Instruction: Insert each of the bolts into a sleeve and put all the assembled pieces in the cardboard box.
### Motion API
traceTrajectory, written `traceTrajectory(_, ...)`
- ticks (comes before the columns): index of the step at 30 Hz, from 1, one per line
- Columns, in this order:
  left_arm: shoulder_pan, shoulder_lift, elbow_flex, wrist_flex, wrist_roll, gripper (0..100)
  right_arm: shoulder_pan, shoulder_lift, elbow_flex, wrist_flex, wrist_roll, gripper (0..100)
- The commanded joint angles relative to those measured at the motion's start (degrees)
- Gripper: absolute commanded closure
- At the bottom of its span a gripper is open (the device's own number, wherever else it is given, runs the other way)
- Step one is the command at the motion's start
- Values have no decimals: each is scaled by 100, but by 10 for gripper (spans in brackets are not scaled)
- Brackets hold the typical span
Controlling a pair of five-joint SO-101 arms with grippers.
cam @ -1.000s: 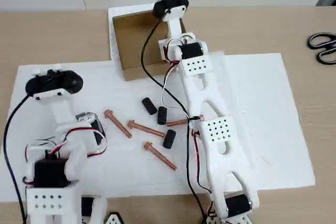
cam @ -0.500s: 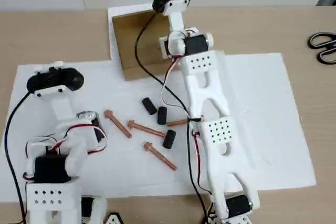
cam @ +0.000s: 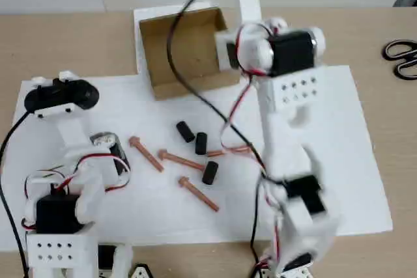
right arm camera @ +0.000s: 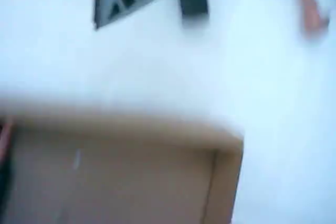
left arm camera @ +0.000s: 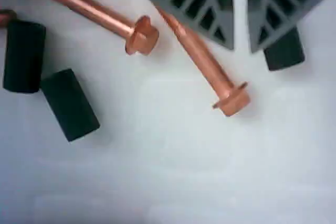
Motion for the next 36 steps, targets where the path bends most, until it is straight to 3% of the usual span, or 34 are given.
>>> traceTrajectory(1, 9, 18, -277, 308, -44, 993, -75, -2167, 2752, -145, -53, 800)
traceTrajectory(9, -105, 18, -286, 440, -853, 994, 418, -3415, 4835, -84, 62, 801)
traceTrajectory(12, -589, 18, -286, 413, -862, 994, 813, -3442, 5292, -22, 651, 801)
traceTrajectory(16, -897, 18, -286, 448, -967, 994, 1138, -3442, 5547, -31, 1240, 801)
traceTrajectory(23, -905, 18, -277, 598, -1064, 994, 1376, -3442, 5530, -57, 1301, 801)
traceTrajectory(29, -914, 9, -277, 659, -1064, 994, 1323, -3442, 5538, -57, 1204, 801)
traceTrajectory(36, -422, 26, -268, 642, -1099, 993, 1077, -3451, 5960, -31, -211, 801)
